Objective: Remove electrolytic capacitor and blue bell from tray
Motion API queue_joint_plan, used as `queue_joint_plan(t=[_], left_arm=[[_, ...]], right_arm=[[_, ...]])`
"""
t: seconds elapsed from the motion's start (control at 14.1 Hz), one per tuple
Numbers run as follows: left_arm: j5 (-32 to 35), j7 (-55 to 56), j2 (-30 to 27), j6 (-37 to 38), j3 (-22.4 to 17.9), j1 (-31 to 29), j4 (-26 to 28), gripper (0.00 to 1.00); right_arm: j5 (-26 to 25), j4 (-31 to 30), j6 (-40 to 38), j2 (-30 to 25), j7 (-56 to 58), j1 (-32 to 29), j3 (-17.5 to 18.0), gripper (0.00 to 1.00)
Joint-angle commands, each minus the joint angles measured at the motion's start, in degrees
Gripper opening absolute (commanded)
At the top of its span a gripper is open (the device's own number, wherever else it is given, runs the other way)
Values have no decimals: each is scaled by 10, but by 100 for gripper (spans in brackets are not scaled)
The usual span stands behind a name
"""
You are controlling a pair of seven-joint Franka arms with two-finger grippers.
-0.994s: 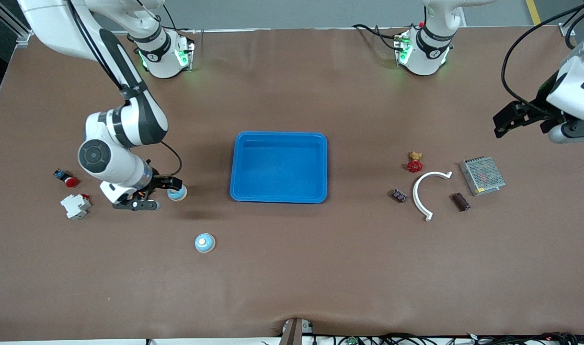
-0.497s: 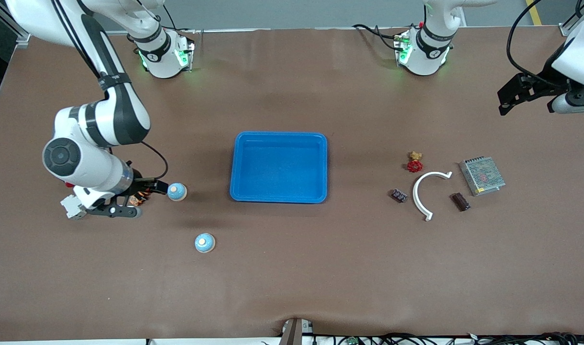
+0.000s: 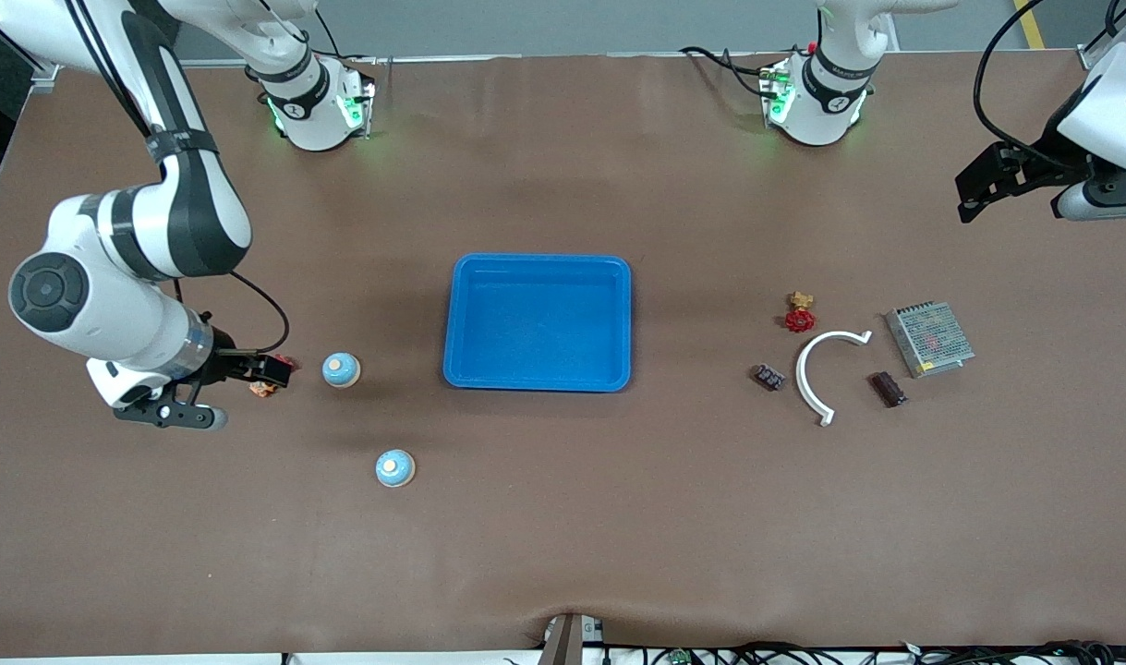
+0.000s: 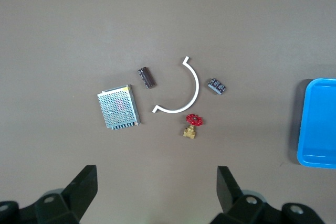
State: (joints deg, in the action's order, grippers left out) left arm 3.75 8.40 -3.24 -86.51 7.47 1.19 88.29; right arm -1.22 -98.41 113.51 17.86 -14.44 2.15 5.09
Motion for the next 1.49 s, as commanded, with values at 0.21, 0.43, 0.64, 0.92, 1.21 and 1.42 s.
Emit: queue_joint_plan(t=[0.21,0.43,0.64,0.92,1.21,1.42], left_arm=[[-12,-14,-4,20,-7,0,-8,100],[-11,-15,-2,21,-10,0,-8,100],[-12,-11,-2,20,-9,0,-8,100],[-13,-15,-3,21,-9,0,-5,100],[-14,-12,-5,20,-7,0,-1,100],[-14,-12,-12,20,-5,0,6,100]], right_arm=[[1,12,-64,-51,2,-27,12,100],[1,11,-76,-70,3,-37,14,100],[1,21,-89,-88,36,-45,15,100],[2,90,-183,-92,44,-53,14,100],[2,100,-218,-122,61,-66,10,100],[3,144,-286,-126,79,-73,2,100]])
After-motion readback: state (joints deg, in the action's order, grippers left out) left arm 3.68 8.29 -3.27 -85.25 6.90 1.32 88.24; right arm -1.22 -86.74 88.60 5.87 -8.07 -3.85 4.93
